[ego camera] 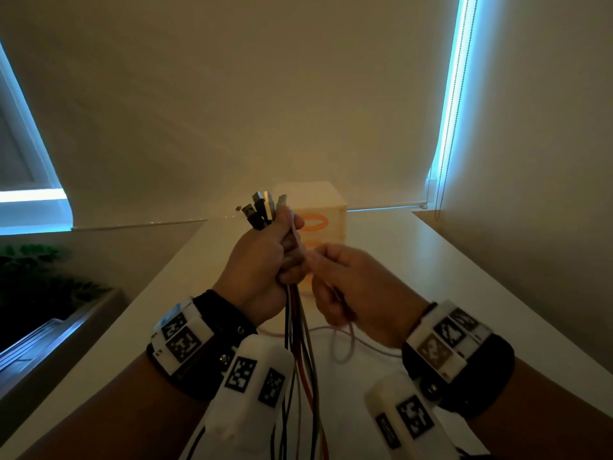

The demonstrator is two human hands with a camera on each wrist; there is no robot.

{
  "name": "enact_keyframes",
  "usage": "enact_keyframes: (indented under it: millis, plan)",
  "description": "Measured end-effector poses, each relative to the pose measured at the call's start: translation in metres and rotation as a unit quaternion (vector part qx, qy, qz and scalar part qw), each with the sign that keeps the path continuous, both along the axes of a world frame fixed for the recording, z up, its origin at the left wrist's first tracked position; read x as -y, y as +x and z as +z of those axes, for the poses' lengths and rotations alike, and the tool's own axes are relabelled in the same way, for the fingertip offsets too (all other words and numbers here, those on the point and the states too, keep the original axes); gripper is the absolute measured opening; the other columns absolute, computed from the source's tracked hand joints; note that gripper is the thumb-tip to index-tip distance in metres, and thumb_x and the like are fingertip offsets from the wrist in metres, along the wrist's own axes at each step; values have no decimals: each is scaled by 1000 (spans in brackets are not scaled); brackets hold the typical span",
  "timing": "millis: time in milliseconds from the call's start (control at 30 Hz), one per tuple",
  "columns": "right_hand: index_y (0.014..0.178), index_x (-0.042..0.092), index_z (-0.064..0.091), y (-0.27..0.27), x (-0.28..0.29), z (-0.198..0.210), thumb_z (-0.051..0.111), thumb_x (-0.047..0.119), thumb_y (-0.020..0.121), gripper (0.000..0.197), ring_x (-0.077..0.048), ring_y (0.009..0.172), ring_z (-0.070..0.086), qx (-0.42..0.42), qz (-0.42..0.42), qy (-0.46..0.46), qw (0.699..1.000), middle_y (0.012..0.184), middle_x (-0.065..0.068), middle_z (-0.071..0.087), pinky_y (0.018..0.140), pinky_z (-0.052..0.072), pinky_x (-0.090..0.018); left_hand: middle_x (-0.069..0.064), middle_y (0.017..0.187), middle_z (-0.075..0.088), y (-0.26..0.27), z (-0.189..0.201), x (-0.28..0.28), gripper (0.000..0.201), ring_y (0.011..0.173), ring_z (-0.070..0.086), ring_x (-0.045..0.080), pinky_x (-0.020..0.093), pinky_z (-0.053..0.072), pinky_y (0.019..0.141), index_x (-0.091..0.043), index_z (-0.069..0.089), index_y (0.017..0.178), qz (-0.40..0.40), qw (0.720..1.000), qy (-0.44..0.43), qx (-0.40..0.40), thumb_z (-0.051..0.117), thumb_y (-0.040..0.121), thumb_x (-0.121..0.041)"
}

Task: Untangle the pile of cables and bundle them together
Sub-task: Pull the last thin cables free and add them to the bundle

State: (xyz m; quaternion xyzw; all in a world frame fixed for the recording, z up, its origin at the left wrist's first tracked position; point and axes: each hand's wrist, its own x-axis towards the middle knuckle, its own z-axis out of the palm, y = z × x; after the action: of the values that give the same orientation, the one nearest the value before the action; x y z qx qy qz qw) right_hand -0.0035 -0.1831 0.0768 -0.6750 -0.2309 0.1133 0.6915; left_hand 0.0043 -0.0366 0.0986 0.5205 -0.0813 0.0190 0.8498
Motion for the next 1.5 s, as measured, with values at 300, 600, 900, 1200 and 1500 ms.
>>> enact_keyframes:
  millis: [300, 600, 900, 1200, 1500]
  plan:
    - [86, 13, 62, 5, 45, -46, 45, 27, 104, 28, -10, 46, 34, 21, 23, -226, 974, 53, 7, 42, 47, 27, -27, 8, 86, 71, 9, 5, -31, 40, 86, 73, 26, 41, 59, 80, -12, 59, 81, 8, 995, -89, -52, 47, 105, -42]
    - [75, 15, 60, 50, 67, -35, 49, 35, 101, 34, -9, 46, 39, 80, -170, -355, 916, 62, 1, 48, 47, 33, -23, 14, 95, 78, -8, 6, -17, 42, 79, 78, 24, 24, 56, 46, -12, 52, 79, -114, 988, -66, -87, 41, 106, -42]
    - [75, 11, 65, 58, 35, 31, 55, 39, 96, 37, -11, 59, 49, 238, -253, -361, 865, 62, 5, 54, 60, 36, -27, 35, 116, 68, -6, -12, -5, 42, 105, 70, 48, 41, 65, 73, -9, 53, 79, -228, 969, -1, -95, 41, 105, -40]
    - [83, 16, 55, -10, -1, 40, 48, 22, 101, 21, -10, 66, 52, 346, -32, -365, 864, 78, 2, 57, 61, 43, -23, 21, 102, 73, -1, -10, -13, 42, 87, 73, 30, 40, 62, 72, -9, 48, 86, -149, 982, -100, -58, 35, 107, -42]
    - [85, 13, 57, -10, 14, -8, 43, 22, 104, 26, 0, 51, 41, 188, -5, -229, 955, 60, 10, 46, 51, 35, -15, 22, 117, 73, -6, -5, -22, 42, 91, 77, 29, 34, 64, 75, -11, 48, 80, -141, 963, -228, -38, 38, 106, -42]
